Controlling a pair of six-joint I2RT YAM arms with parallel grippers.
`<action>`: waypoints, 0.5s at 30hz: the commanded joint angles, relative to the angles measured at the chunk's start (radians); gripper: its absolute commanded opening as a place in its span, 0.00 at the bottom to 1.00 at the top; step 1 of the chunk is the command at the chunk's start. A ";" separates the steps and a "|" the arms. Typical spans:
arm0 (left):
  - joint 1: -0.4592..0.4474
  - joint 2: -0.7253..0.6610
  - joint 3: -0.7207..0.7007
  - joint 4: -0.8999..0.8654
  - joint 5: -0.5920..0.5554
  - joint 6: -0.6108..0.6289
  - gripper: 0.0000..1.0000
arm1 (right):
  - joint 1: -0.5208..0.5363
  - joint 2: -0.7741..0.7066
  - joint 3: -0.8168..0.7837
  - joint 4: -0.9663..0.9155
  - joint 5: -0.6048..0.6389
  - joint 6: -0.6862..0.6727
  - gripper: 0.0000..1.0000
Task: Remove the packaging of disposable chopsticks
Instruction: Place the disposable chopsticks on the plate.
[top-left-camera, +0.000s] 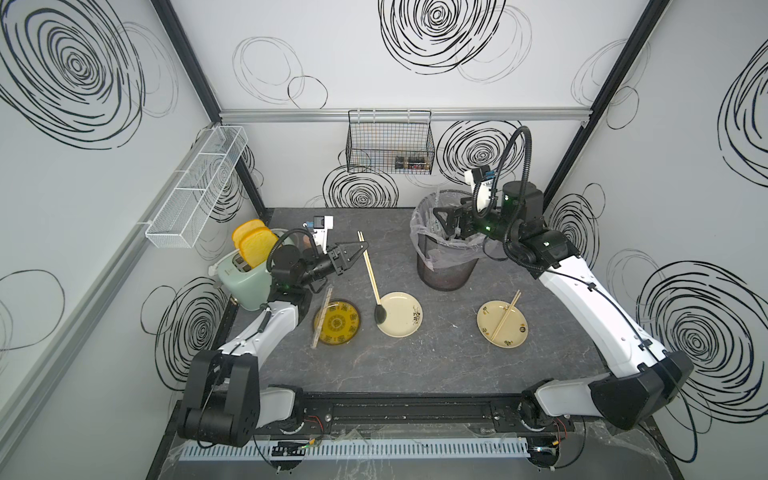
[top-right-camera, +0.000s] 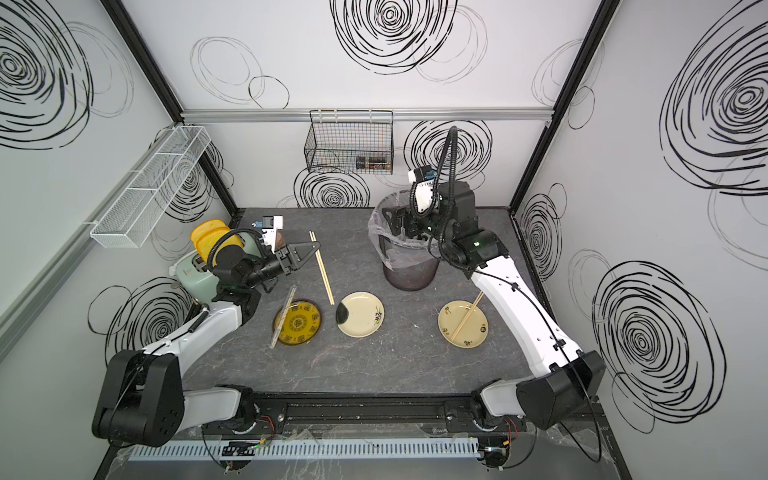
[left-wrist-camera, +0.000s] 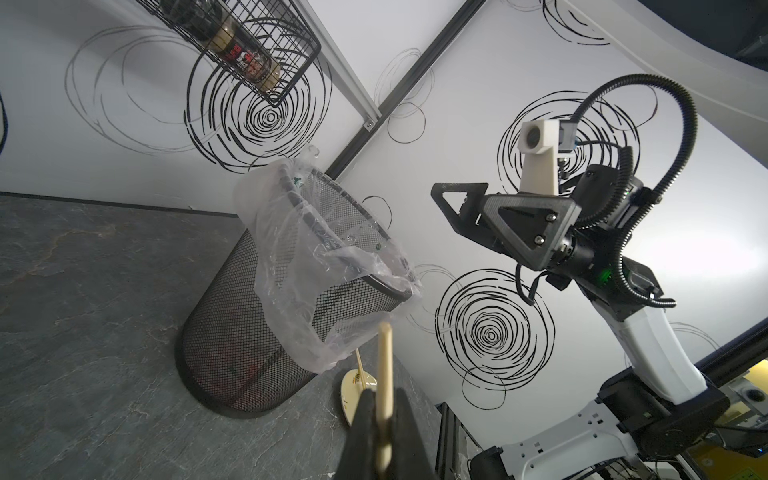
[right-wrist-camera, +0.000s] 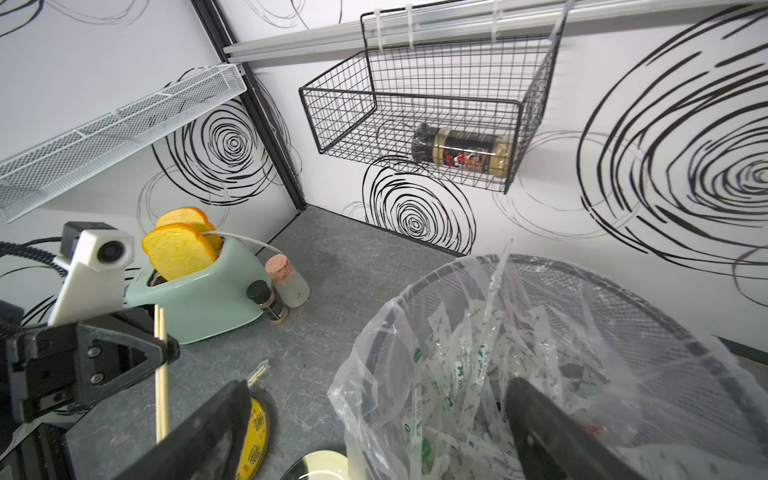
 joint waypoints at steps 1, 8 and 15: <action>-0.008 -0.020 0.034 0.025 0.014 0.016 0.00 | 0.050 -0.018 -0.043 0.037 -0.005 -0.006 0.98; -0.014 -0.026 0.035 0.005 0.008 0.034 0.00 | 0.115 -0.004 -0.085 0.072 0.024 0.002 0.98; -0.017 -0.017 0.034 0.031 0.017 0.008 0.00 | 0.141 -0.009 -0.120 0.073 0.016 0.007 0.98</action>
